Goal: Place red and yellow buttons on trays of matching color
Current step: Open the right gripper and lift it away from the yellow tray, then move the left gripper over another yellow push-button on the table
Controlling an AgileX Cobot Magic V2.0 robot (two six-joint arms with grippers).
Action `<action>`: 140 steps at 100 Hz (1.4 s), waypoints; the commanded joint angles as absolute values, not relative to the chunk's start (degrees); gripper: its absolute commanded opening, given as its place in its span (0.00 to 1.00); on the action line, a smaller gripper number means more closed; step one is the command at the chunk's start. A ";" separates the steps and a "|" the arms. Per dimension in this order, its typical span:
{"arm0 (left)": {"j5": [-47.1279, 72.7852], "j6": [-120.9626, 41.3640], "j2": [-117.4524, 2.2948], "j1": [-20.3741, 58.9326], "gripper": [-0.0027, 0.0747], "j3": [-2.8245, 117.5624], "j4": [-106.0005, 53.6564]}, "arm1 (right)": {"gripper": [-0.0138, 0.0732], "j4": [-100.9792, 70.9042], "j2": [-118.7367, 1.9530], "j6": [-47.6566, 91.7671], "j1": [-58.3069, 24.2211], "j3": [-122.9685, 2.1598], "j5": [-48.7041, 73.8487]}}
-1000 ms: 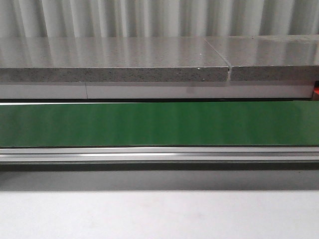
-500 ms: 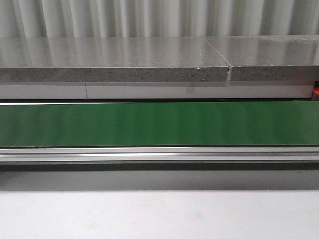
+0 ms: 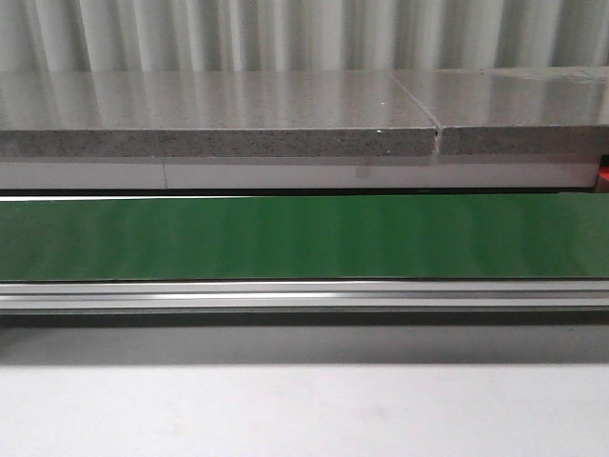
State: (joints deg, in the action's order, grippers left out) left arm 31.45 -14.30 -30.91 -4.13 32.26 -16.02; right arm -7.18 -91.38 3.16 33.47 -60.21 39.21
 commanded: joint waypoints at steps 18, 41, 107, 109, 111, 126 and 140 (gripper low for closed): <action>27.38 -14.44 -30.96 -3.82 0.01 33.75 -17.15 | 0.83 -8.39 -77.67 4.47 30.64 -61.61 34.35; 27.38 -14.44 -30.96 -3.82 0.01 33.75 -17.15 | 0.83 -8.39 -71.35 10.79 18.21 -61.47 32.80; 27.38 -14.44 -30.96 -3.82 0.01 33.75 -17.28 | 0.71 -8.33 -42.54 13.30 6.85 -43.91 24.90; 27.38 -14.44 -30.96 -3.82 0.01 33.75 -17.28 | 0.68 -8.33 -41.70 13.30 6.85 -43.34 24.90; 27.38 -14.44 -30.96 -3.82 0.01 33.75 -17.28 | 0.65 -8.33 -41.16 13.30 6.85 -42.99 24.90; 27.38 -14.44 -30.96 -3.82 0.01 33.75 -17.28 | 0.33 -8.33 -36.29 13.30 6.85 -39.60 24.54; 27.38 -14.44 -30.96 -3.82 0.01 33.75 -17.28 | 0.08 -8.33 -34.83 13.30 6.85 -38.12 23.83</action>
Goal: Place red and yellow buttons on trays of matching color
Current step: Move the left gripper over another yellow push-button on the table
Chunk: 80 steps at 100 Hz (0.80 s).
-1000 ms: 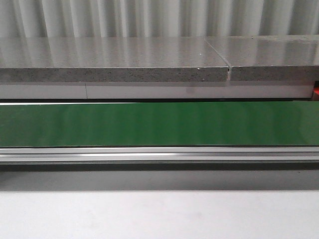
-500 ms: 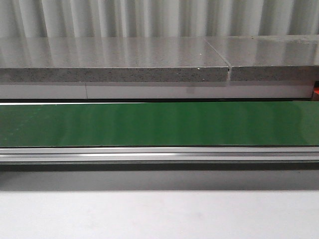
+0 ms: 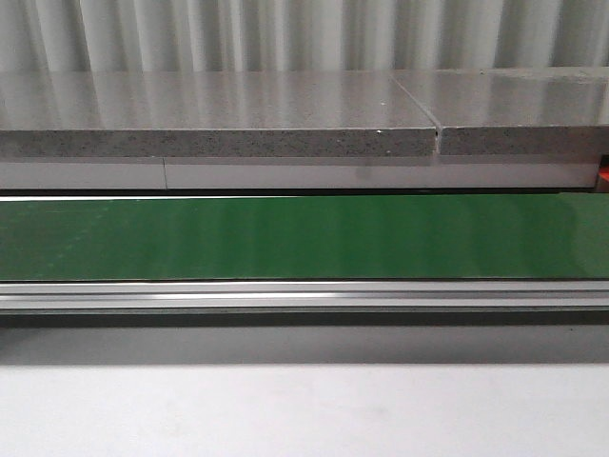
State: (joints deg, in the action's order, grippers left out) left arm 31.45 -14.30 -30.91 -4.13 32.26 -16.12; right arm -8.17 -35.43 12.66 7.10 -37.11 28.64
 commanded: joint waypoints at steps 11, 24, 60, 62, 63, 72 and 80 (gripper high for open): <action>27.38 -14.44 -30.96 -3.82 0.01 33.75 -17.28 | 0.08 -8.33 -34.83 13.30 6.85 -38.12 23.89; 27.18 -14.44 -30.96 -3.82 0.01 33.75 -17.28 | 0.08 -8.33 -34.83 13.30 6.85 -38.12 23.89; 27.37 -14.44 -30.96 -3.82 0.15 33.75 -17.28 | 0.08 -8.33 -34.83 13.30 6.85 -38.12 23.89; 27.51 -14.44 -30.96 -3.82 0.20 33.75 -17.28 | 0.08 -8.33 -34.83 13.30 6.85 -38.12 23.89; 27.51 -14.44 -30.96 -3.82 0.22 33.75 -17.28 | 0.08 -8.33 -34.83 13.30 6.85 -38.12 23.89; 27.88 -14.44 -30.96 -3.82 0.52 33.75 -17.28 | 0.08 -8.33 -34.83 13.30 6.85 -38.12 23.89; 27.54 -14.44 -30.96 -3.82 0.79 33.75 -17.28 | 0.08 -8.33 -34.83 13.30 6.85 -38.12 23.89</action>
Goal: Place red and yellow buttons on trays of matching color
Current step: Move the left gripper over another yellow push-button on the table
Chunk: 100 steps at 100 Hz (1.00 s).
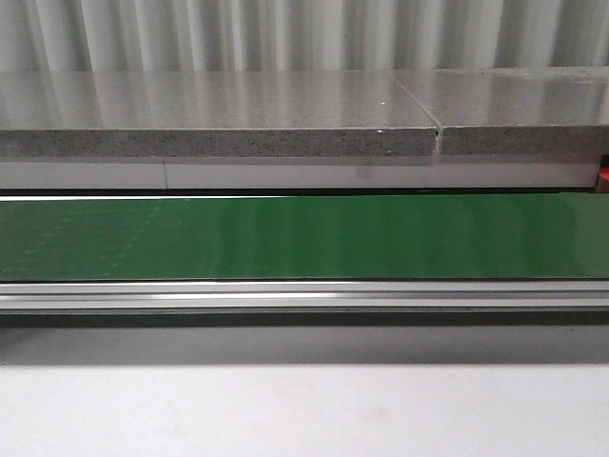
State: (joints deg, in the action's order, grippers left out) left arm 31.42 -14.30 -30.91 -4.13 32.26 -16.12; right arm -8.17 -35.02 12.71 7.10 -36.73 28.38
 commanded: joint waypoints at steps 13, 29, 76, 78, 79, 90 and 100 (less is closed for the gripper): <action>27.43 -12.47 -30.96 -3.82 0.91 33.75 -17.50 | 0.08 -8.33 -34.83 13.30 6.85 -38.12 23.89; 27.42 -6.91 -32.52 -4.63 0.88 34.21 -17.50 | 0.08 -8.33 -34.83 13.30 6.85 -38.12 23.89; 31.80 2.37 -59.09 -19.62 0.88 46.38 -17.69 | 0.08 -8.33 -34.83 13.30 6.85 -38.12 23.89; 32.14 2.37 -60.25 -20.08 0.88 46.79 -17.69 | 0.08 -8.33 -34.83 13.30 6.85 -38.12 23.89; 32.15 2.37 -61.01 -20.22 0.88 46.91 -17.69 | 0.08 -8.33 -34.83 13.30 6.85 -38.12 23.89; 32.05 2.37 -66.06 -22.08 0.88 48.22 -17.69 | 0.08 -8.33 -34.83 13.30 6.85 -38.12 23.89; 31.24 2.37 -70.20 -22.89 0.88 49.06 -17.69 | 0.08 -8.33 -34.83 13.30 6.85 -38.12 23.89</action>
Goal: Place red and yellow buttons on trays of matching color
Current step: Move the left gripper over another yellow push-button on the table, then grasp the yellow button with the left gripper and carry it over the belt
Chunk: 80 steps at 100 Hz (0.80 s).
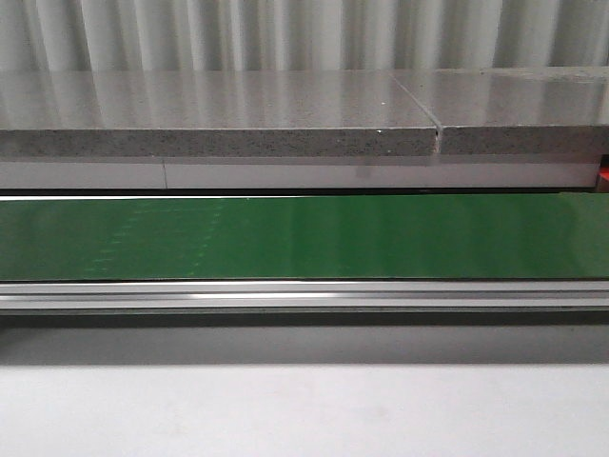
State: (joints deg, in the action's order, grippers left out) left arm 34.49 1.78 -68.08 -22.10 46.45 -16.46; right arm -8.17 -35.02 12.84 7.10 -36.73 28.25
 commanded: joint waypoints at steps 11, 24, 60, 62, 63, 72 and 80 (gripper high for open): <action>30.44 2.37 -73.84 -22.89 0.88 50.06 -17.36 | 0.08 -8.33 -34.83 13.30 6.85 -38.12 23.89; 29.65 2.37 -78.23 -22.89 0.88 52.16 -17.08 | 0.08 -8.33 -34.83 13.30 6.85 -38.12 23.89; 28.44 2.37 -86.45 -22.89 0.88 55.11 -17.08 | 0.08 -8.33 -34.83 13.30 6.85 -38.12 23.89; 28.14 2.37 -86.64 -22.89 0.88 55.11 -17.08 | 0.08 -8.33 -34.83 13.30 6.85 -38.12 23.89; 28.00 2.37 -86.81 -22.89 0.88 55.11 -17.08 | 0.08 -8.33 -34.83 13.30 6.85 -38.12 23.89; 27.40 2.37 -88.05 -22.89 0.88 55.11 -17.08 | 0.08 -8.33 -34.83 13.30 6.85 -38.12 23.89; 26.90 2.37 -89.00 -22.89 0.88 55.11 -17.08 | 0.08 -8.33 -34.83 13.30 6.85 -38.12 23.89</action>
